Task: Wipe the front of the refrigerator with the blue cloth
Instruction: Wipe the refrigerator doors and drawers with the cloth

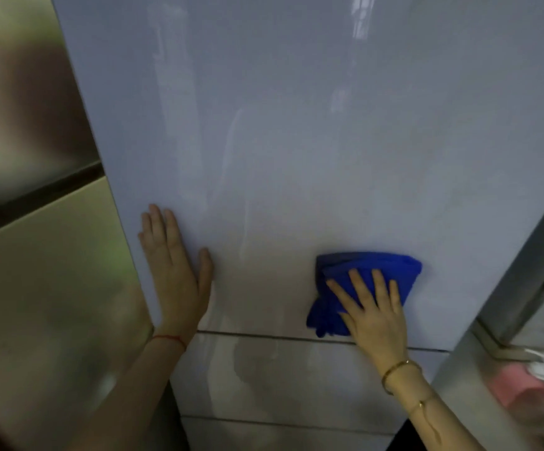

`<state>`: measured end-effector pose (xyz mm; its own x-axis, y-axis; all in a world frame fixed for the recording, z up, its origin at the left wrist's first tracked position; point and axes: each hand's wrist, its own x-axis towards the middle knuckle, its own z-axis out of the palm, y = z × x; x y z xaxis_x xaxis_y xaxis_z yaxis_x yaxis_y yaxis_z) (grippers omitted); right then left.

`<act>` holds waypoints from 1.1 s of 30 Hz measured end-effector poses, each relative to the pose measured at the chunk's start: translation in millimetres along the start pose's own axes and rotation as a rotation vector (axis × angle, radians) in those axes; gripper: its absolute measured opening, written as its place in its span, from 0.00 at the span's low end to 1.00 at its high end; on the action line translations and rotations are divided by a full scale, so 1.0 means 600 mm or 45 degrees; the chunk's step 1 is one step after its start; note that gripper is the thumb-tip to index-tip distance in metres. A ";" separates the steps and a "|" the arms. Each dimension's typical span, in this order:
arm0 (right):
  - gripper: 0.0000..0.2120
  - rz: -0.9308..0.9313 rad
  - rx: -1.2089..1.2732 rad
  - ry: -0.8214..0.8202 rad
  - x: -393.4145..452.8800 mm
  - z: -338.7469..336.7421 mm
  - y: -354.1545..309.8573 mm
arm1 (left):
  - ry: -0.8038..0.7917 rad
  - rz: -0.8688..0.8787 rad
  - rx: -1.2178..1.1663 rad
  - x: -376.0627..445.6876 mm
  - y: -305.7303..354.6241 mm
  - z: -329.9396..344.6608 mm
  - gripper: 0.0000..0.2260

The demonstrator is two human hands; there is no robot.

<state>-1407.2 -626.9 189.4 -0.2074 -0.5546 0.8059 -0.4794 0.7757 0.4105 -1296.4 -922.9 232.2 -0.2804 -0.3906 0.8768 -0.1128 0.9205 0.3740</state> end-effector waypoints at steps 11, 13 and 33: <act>0.26 0.143 0.081 0.261 0.088 -0.001 -0.019 | 0.016 0.145 0.025 -0.051 -0.022 0.028 0.31; 0.25 0.008 0.103 0.179 0.030 0.013 -0.049 | 0.018 0.191 0.004 -0.065 -0.032 0.032 0.30; 0.26 -0.080 0.032 0.158 -0.302 0.240 -0.439 | 0.236 0.364 -0.156 -0.491 -0.324 0.199 0.26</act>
<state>-1366.1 -774.3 -126.3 -0.0697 -0.5593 0.8261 -0.5095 0.7319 0.4525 -1305.7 -985.8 -134.6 -0.1055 -0.1220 0.9869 0.0638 0.9896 0.1291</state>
